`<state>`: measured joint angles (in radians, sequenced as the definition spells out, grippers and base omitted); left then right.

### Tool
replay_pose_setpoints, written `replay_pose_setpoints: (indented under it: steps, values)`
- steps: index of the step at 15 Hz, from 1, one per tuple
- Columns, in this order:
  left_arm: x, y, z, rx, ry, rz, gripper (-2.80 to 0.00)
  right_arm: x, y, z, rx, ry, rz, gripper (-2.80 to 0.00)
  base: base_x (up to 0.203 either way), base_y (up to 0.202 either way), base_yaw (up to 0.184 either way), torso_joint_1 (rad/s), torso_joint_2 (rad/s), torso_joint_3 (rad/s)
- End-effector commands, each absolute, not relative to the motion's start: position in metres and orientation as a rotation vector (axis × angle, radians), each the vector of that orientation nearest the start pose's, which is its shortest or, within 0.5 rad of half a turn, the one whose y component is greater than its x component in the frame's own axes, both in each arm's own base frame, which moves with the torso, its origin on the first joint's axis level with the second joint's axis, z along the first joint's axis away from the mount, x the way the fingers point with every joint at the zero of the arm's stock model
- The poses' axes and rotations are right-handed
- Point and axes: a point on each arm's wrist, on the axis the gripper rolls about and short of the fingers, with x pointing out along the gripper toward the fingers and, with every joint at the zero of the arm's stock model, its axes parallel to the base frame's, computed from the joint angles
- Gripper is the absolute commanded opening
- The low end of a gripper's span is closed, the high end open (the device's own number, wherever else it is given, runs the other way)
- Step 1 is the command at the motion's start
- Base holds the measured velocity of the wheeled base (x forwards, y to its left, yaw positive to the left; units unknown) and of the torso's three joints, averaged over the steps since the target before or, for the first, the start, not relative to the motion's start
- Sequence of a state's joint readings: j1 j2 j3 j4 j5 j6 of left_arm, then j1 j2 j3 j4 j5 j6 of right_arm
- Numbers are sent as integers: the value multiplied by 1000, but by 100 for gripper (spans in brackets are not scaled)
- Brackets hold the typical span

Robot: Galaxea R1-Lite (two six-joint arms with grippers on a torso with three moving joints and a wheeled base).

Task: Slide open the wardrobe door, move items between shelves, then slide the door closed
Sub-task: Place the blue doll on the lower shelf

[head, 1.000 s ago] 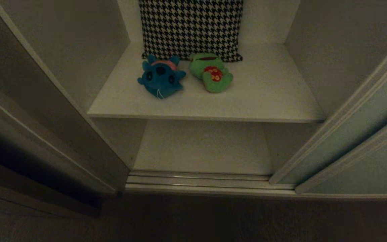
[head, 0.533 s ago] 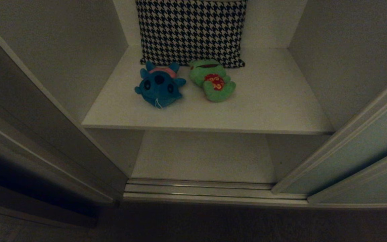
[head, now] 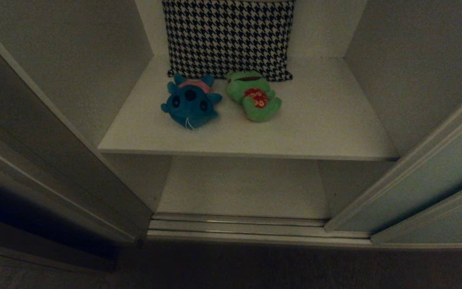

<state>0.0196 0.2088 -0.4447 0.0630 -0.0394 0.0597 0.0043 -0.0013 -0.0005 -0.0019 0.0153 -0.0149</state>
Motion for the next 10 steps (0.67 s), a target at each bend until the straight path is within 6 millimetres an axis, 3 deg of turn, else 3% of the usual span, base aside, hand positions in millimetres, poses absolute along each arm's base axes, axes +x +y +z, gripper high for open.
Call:
replay_pose_setpoints:
  steps: [1,4,7,8,10]
  values:
    - [7,-1,242,60,-34,-35,-280,-23,0,76,-15,-9,20,-280,0,0,0,0,0,0]
    - [90,-2,302,48,70,-102,-280,-23,0,76,-15,-7,20,-280,0,0,0,0,0,0]
    - [176,-14,328,31,150,-196,-280,-23,0,76,-15,-7,20,-280,0,0,0,0,0,0]
    - [203,-21,327,27,182,-219,0,-23,0,76,-15,-8,20,-280,0,0,0,0,0,0]
    - [250,-40,324,3,228,-229,0,-23,0,76,-15,-9,20,-280,0,0,0,0,0,0]
